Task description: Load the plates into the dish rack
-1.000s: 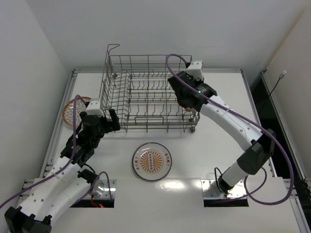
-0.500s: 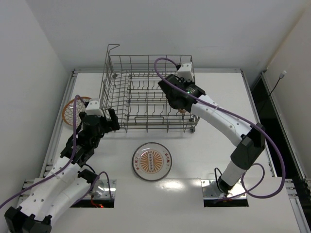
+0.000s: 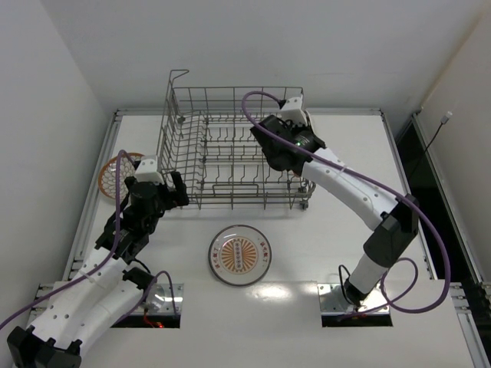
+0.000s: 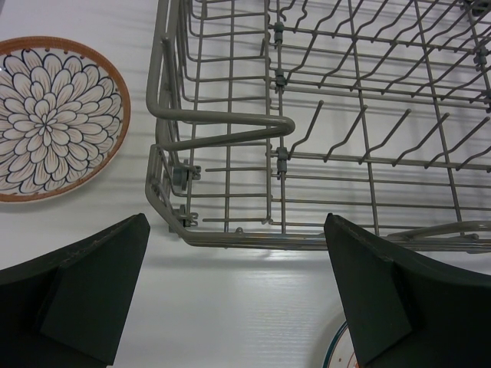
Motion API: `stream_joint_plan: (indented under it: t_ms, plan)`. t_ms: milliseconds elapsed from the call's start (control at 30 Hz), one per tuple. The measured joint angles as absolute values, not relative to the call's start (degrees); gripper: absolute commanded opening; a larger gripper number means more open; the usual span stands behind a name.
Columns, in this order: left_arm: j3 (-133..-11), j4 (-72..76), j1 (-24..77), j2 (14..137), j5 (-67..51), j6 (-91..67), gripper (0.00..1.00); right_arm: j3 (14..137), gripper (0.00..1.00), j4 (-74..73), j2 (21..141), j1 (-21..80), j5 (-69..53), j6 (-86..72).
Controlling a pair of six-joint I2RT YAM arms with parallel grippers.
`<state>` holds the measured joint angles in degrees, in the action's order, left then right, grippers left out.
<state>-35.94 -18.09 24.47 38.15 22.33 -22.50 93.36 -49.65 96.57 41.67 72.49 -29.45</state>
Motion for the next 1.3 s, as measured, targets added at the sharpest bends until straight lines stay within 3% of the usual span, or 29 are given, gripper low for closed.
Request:
stream_joint_plan:
  t_ms: [467, 733, 1100, 1300]
  plan:
    - [-35.9, -18.1, 24.5, 38.2, 22.3, -22.5, 0.99, 93.5, 0.00, -49.6, 103.6, 44.1, 73.4, -30.7]
    - [-35.9, -18.1, 24.5, 38.2, 22.3, -22.5, 0.99, 93.9, 0.16, -50.9, 104.0, 44.4, 73.7, -32.6]
    - [-35.9, -18.1, 24.5, 38.2, 22.3, -22.5, 0.99, 92.4, 0.12, -52.5, 107.8, 46.7, 74.4, -33.5]
    - [-35.9, -18.1, 24.5, 38.1, 22.3, -22.5, 0.99, 94.6, 0.07, -58.2, 112.5, 49.4, 81.4, -36.3]
